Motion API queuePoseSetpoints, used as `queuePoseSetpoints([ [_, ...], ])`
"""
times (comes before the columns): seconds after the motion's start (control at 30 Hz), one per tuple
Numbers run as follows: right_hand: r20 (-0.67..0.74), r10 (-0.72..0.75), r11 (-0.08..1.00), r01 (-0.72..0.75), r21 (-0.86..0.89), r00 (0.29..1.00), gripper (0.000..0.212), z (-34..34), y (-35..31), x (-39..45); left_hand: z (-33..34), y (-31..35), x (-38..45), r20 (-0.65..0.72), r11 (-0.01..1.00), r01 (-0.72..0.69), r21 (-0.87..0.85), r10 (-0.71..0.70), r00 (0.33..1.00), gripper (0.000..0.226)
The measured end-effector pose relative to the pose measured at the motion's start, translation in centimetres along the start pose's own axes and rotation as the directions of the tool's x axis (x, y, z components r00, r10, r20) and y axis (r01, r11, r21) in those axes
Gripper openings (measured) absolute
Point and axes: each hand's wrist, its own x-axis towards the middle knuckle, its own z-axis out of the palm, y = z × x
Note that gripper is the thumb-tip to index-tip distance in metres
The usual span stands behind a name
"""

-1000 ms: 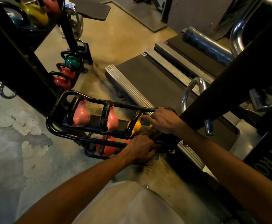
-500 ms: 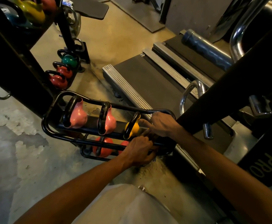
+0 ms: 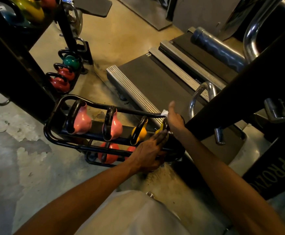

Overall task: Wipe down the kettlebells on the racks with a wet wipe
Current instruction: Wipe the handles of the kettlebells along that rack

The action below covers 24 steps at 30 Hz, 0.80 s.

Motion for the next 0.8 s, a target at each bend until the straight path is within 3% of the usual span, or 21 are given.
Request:
queuePoseSetpoints([
  [0.07,0.032,0.110,0.962,-0.115,0.247,0.993,0.111,-0.3,0.8,1.4,0.0,-0.3,0.1,-0.016,1.000,-0.009,-0.024,0.009,1.000,0.084],
  [0.13,0.070,0.174,0.908,-0.187,0.374,0.982,0.100,-0.7,1.3,1.6,-0.1,-0.3,0.0,-0.015,0.999,-0.015,-0.045,0.015,1.000,0.084],
  [0.23,0.107,0.158,0.895,-0.188,0.405,0.982,0.078,-1.3,1.3,0.4,-0.1,-0.5,0.0,-0.018,0.999,-0.041,-0.031,0.041,0.999,0.078],
  [0.4,0.129,0.097,0.892,-0.144,0.428,0.987,0.082,-1.2,2.4,0.4,-1.5,-1.4,0.9,0.023,0.991,-0.137,-0.003,0.137,0.990,0.071],
  [0.57,-0.039,-0.004,0.924,0.019,0.382,0.999,0.051,-1.0,3.0,0.3,-2.9,-1.6,0.9,-0.014,0.980,-0.195,0.040,0.196,0.981,0.071],
  [0.7,-0.219,-0.223,0.967,0.244,0.074,0.950,0.004,-0.4,5.1,-0.2,-3.3,-2.3,1.3,0.026,0.973,-0.231,-0.025,0.231,0.973,0.069],
  [0.8,-0.341,-0.338,0.940,0.333,-0.075,0.877,0.018,-0.8,4.2,-3.2,-4.3,-2.9,2.3,-0.003,0.978,-0.160,-0.131,0.161,0.987,0.058],
])
